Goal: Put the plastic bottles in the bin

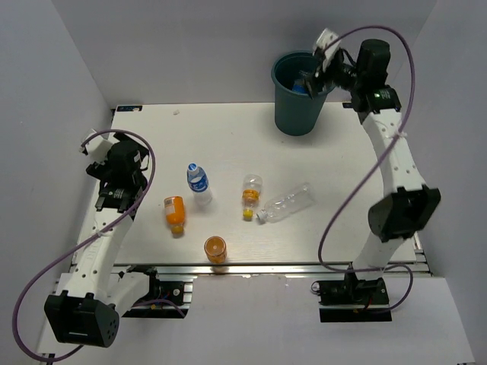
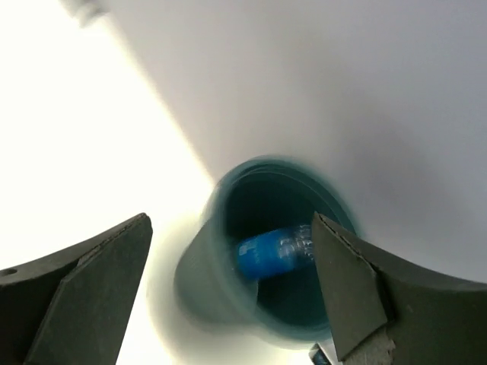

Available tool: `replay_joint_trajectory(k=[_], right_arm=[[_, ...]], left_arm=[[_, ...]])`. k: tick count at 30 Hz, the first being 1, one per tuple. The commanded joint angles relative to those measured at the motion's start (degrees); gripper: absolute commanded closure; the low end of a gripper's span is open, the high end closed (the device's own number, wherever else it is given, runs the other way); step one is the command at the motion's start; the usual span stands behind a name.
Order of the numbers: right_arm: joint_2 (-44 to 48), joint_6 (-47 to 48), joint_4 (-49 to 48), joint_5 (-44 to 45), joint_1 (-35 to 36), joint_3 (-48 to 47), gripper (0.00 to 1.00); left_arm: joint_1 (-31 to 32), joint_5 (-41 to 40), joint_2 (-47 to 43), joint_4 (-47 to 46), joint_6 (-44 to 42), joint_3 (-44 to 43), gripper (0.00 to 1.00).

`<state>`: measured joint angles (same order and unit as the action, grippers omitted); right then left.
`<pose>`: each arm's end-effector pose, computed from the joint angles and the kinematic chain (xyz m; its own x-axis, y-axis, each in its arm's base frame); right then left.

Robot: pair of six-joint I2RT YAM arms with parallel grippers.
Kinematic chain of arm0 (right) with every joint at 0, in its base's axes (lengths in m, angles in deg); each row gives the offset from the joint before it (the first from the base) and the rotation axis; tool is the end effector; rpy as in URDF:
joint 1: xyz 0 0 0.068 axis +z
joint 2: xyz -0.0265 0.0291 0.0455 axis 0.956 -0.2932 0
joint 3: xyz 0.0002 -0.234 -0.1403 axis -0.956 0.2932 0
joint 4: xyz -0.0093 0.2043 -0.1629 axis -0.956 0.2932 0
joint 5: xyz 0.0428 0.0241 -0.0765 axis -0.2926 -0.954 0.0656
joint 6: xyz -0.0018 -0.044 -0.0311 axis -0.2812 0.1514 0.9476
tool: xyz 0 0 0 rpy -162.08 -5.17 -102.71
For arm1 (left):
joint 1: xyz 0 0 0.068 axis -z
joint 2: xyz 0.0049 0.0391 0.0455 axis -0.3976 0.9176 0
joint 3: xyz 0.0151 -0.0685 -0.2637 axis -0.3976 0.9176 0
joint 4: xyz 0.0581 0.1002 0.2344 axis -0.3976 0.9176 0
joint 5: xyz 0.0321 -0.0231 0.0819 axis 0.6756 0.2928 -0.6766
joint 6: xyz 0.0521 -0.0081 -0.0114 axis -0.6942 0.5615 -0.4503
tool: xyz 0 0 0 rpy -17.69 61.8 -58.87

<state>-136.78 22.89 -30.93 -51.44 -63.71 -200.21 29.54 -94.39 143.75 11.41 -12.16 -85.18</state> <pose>0.4140 0.0871 0.4694 0.3201 -0.3386 -0.8848 -0.5939 0.6559 -0.4659 0.2175 0.0007 0.3382 0.0277 -0.4607 -0.8871 -0.6576 0.6600 -0.3633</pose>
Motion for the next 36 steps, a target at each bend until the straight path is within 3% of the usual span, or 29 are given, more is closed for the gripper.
replay_joint_trajectory(k=[1, 2, 4, 7, 12, 16, 26, 31, 33, 34, 36], right_arm=[[6.94, 34.27, 40.23, -16.12, 1.66, 3.99, 0.11], [8.86, 51.4, 47.51, -15.07, 2.88, 5.22, 0.11], [12.11, 58.24, 54.42, -9.54, 4.47, 11.51, 0.11], [15.02, 56.93, 52.77, -4.79, 8.85, 20.92, 0.11], [13.63, 54.32, 51.72, 3.73, 13.78, 28.6, 0.11], [13.98, 48.59, 42.94, 12.34, 20.64, 38.6, 0.11], [5.28, 45.69, 35.12, 16.31, 23.55, 44.51, 0.11], [1.15, 43.4, 22.75, 23.16, 23.64, 50.13, 0.11], [0.1, 43.05, 20.61, 23.87, 23.64, 50.84, 0.22], [-0.17, 42.35, 20.6, 24.22, 23.55, 50.24, 0.4], [-0.26, 40.42, 23.05, 24.31, 23.46, 47.78, 0.59]], left_arm=[[0.04, 1.83, -2.35, 2.88, 3.13, -2.09, 0.02], [0.04, 2.09, -2.78, 2.88, 4.09, -2.18, 0.02], [0.04, 3.41, -3.31, 2.97, 4.98, -2.0, 0.02], [0.04, 3.42, -3.49, 4.89, 6.46, -2.26, 0.02], [0.04, 2.53, -4.36, 7.27, 8.14, -2.88, 0.02], [0.04, 1.22, -5.42, 7.18, 8.5, -2.71, 0.02], [0.04, -4.66, -5.6, 8.33, 8.23, -2.97, 0.02], [0.04, -7.22, -5.77, 8.59, 8.58, -2.62, 0.02], [0.04, -7.57, -5.69, 7.98, 8.5, -2.27, 0.02], [0.04, -7.75, -5.6, 7.8, 8.49, -2.18, 0.02], [0.04, -8.27, -5.25, 7.62, 8.32, -2.18, 0.02]])
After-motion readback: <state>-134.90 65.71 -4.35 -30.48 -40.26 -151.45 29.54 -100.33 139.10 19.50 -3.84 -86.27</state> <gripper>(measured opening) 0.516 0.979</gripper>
